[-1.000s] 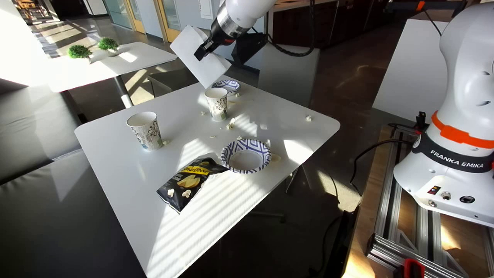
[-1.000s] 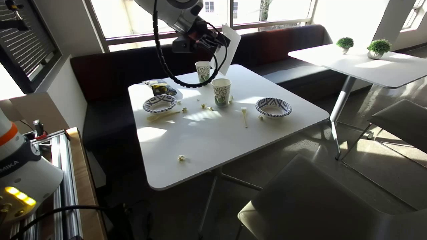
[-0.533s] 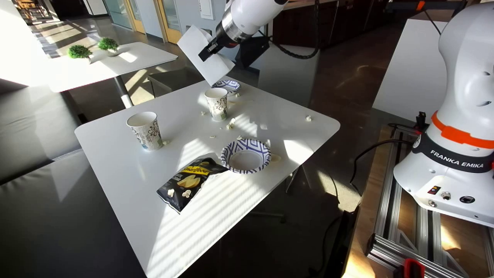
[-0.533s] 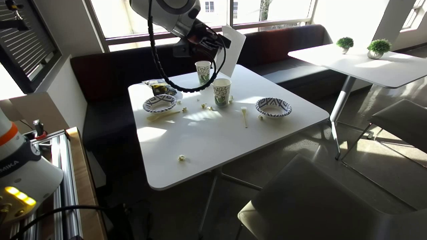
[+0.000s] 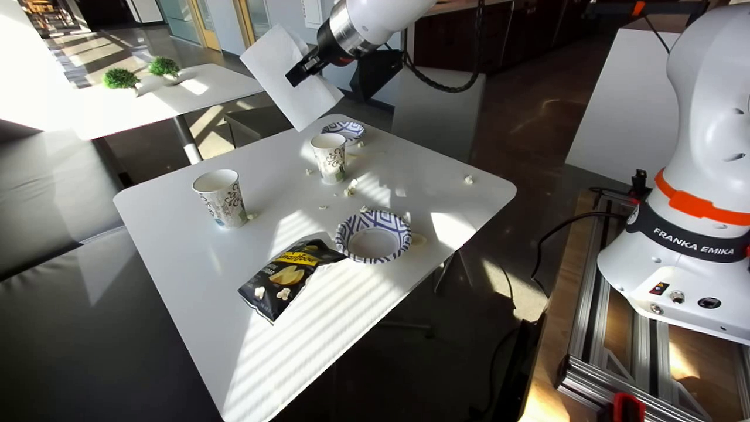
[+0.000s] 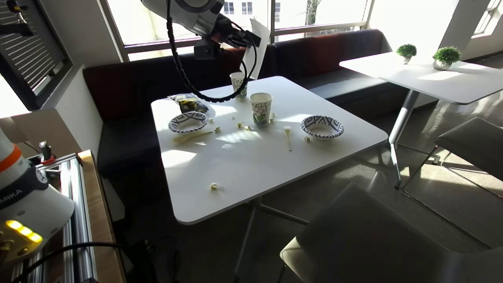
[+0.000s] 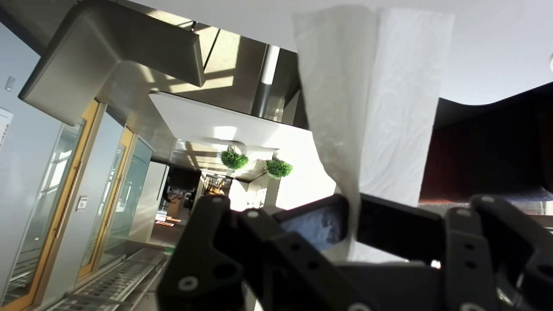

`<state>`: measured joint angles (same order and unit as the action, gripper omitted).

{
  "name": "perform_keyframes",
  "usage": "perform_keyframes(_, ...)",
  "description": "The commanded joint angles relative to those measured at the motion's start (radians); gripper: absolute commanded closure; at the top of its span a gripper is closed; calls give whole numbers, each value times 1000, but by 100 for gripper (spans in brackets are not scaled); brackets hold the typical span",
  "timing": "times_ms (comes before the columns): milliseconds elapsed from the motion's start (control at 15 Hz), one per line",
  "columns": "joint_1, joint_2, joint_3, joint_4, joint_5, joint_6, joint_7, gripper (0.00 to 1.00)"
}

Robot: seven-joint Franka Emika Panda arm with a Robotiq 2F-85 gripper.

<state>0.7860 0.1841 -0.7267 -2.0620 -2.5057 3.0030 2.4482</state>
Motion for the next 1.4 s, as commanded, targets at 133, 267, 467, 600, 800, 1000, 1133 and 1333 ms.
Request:
perform_keyframes(133, -4, -25, -26, -67, -11, -60, -14, 100)
perform_keyframes(267, -4, -24, -34, -74, -7, -70, -14, 100)
perform_keyframes(467, 2, -25, -37, -80, -8, -83, -55, 100)
perform_keyframes(600, 12, -25, -43, -89, -18, -128, -82, 100)
perform_keyframes(800, -3, -25, -30, -85, -28, -101, -89, 100)
perform_keyframes(1000, -18, -39, -30, -80, -1, -35, -100, 100)
perform_keyframes(1133, -6, -72, -64, -93, 25, 3, -135, 100)
perform_keyframes(1333, -56, -121, -68, -121, 169, 46, -337, 100)
